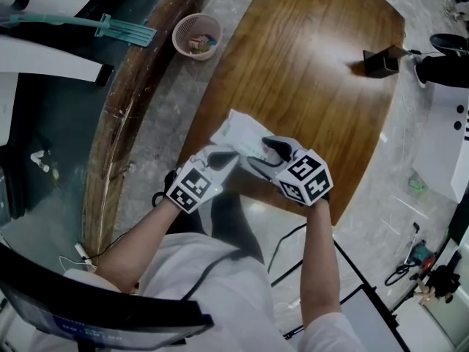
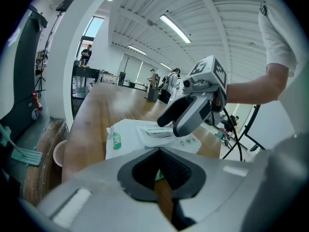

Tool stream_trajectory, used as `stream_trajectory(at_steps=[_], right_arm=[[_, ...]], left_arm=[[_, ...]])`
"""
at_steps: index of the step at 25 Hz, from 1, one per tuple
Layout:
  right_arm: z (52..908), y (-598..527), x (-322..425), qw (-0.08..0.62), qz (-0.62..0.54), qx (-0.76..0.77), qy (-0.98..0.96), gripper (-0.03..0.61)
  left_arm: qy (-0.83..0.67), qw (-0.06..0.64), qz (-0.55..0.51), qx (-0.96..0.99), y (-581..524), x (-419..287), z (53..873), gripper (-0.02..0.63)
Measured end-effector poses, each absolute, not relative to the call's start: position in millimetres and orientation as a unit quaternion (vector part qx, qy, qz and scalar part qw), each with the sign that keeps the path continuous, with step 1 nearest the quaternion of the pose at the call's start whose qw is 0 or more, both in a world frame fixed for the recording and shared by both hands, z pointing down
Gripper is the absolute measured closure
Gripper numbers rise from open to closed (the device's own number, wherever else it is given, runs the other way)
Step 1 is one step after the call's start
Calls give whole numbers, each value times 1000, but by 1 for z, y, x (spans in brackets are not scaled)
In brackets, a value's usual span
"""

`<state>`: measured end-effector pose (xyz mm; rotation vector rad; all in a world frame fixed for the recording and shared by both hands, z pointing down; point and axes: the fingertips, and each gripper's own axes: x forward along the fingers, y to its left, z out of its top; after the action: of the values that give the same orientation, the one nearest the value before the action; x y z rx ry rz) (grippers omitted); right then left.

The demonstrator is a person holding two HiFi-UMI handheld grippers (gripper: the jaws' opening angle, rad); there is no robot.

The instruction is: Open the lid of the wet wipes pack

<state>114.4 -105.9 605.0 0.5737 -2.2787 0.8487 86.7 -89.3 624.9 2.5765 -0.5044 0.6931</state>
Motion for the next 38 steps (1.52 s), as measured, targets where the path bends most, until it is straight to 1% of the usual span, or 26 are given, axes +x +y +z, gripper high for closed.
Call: stream_trajectory(at_steps=[4, 11, 16, 19, 21, 38], right_arm=[[601, -106, 114, 309, 314, 221, -870, 324], [587, -112, 118, 296, 266, 249, -883, 329], [567, -128, 132, 258, 253, 288, -887, 358], [561, -137, 142, 255, 235, 309, -886, 388], [560, -142, 149, 255, 228, 319, -884, 393], [580, -161, 183, 231, 251, 375, -862, 402]], left_arm=[[-182, 213, 247, 928, -89, 85, 623, 609], [-206, 200, 226, 931, -94, 80, 603, 609], [-212, 186, 218, 934, -99, 86, 592, 608], [-211, 184, 219, 935, -99, 90, 591, 609], [-212, 186, 222, 933, -98, 92, 593, 609], [-206, 192, 242, 929, -97, 92, 607, 608]])
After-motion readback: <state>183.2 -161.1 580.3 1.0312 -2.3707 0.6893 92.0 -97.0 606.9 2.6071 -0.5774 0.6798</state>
